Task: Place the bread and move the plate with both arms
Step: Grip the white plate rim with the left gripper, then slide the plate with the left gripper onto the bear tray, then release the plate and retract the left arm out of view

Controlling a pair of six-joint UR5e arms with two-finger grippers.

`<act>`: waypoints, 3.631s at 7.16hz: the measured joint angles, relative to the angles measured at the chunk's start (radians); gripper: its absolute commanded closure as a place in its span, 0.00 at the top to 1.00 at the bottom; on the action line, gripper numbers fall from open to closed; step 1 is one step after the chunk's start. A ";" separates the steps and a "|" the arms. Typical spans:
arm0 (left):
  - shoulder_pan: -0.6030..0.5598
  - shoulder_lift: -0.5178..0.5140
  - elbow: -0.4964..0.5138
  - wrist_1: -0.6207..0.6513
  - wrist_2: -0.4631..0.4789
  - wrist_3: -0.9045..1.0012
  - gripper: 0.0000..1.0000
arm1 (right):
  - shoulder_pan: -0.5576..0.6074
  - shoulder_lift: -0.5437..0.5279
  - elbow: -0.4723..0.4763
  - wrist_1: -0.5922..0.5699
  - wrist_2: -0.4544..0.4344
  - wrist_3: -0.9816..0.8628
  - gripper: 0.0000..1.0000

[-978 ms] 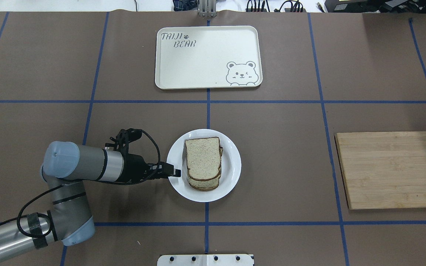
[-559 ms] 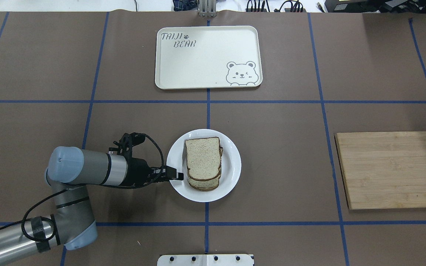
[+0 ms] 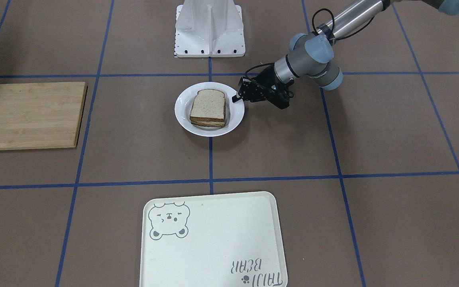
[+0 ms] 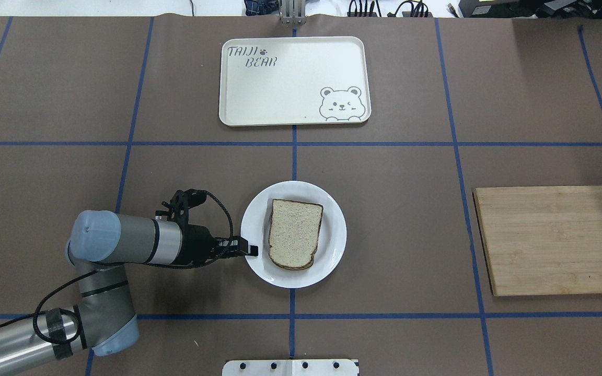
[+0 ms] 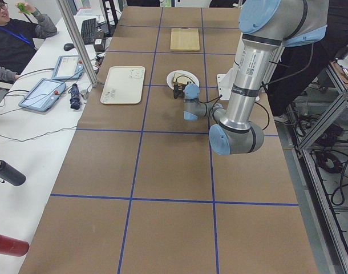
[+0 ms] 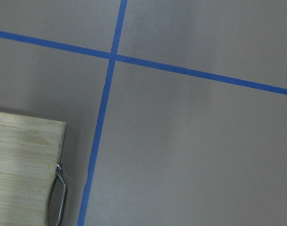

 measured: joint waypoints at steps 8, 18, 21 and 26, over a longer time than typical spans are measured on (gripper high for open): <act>-0.105 -0.022 -0.017 0.005 0.015 -0.338 0.00 | 0.000 0.000 -0.008 0.004 -0.005 -0.001 1.00; -0.213 -0.350 0.365 0.088 0.523 -0.785 0.00 | -0.002 0.004 -0.016 0.006 -0.003 0.000 1.00; -0.199 -0.478 0.541 0.100 0.610 -0.782 0.43 | -0.003 0.012 -0.017 0.005 -0.003 0.000 1.00; -0.152 -0.484 0.482 0.145 0.561 -0.525 0.99 | -0.004 0.018 -0.020 0.005 -0.005 -0.002 1.00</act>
